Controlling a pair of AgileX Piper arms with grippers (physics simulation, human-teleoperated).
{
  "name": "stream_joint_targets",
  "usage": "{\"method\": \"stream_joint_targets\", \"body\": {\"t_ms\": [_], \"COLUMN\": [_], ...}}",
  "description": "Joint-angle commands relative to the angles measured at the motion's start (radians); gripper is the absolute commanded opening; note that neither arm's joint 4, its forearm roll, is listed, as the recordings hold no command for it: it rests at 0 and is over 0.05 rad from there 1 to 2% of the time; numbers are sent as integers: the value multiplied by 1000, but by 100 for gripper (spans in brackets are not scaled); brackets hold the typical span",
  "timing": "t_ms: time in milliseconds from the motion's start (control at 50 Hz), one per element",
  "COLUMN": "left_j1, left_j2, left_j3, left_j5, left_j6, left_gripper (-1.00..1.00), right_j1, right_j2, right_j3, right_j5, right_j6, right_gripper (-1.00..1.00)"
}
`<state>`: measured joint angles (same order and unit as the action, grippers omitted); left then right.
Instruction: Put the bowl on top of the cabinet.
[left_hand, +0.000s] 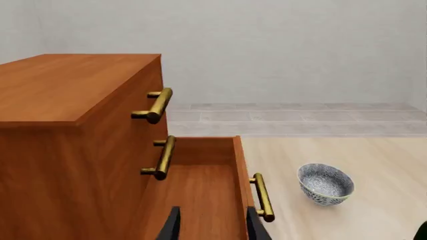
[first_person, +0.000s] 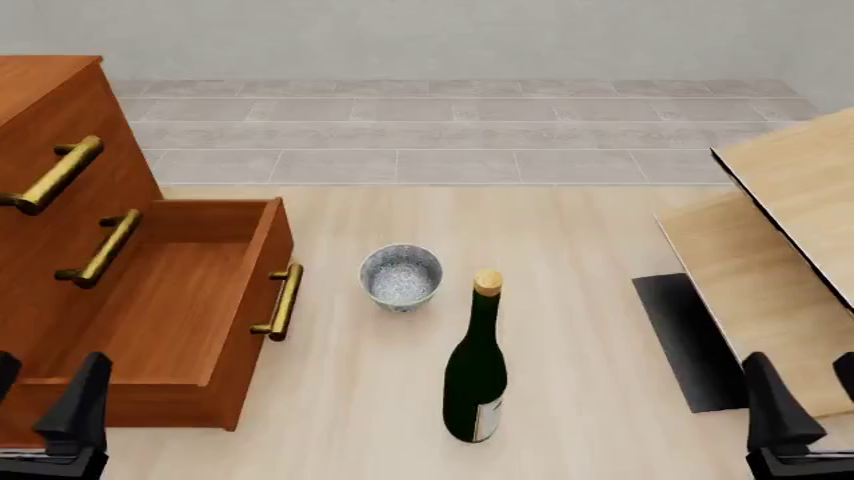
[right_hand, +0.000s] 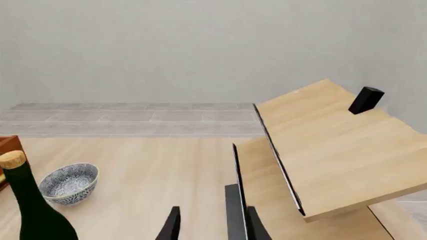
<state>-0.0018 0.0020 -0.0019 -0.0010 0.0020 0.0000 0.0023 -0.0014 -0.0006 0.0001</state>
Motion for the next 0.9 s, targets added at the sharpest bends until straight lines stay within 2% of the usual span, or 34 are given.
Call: {"method": "stream_joint_targets", "body": {"t_ms": [20, 140, 340, 520, 620, 800, 900], "left_j1": [-3, -10, -21, -39, -57, -95, -109], "left_j2": [13, 65, 69, 224, 268, 436, 488], "left_j3": [0, -1, -2, -5, -22, -73, -104], "left_j5": [-6, -43, -42, -152, -172, -264, -281], "left_j6": [0, 2, 17, 24, 36, 41, 44], "left_gripper": [100, 100, 100, 100, 100, 100, 100], "right_j1": [0, 0, 0, 0, 0, 0, 0], "right_j2": [5, 5, 5, 5, 5, 5, 5], "right_j3": [-3, -3, -3, -3, -3, -3, -3], "right_j5": [-1, -1, -1, -1, -1, -1, -1], "right_j6": [0, -1, 0, 0, 0, 0, 0], "right_gripper": [100, 100, 100, 100, 100, 100, 100]}}
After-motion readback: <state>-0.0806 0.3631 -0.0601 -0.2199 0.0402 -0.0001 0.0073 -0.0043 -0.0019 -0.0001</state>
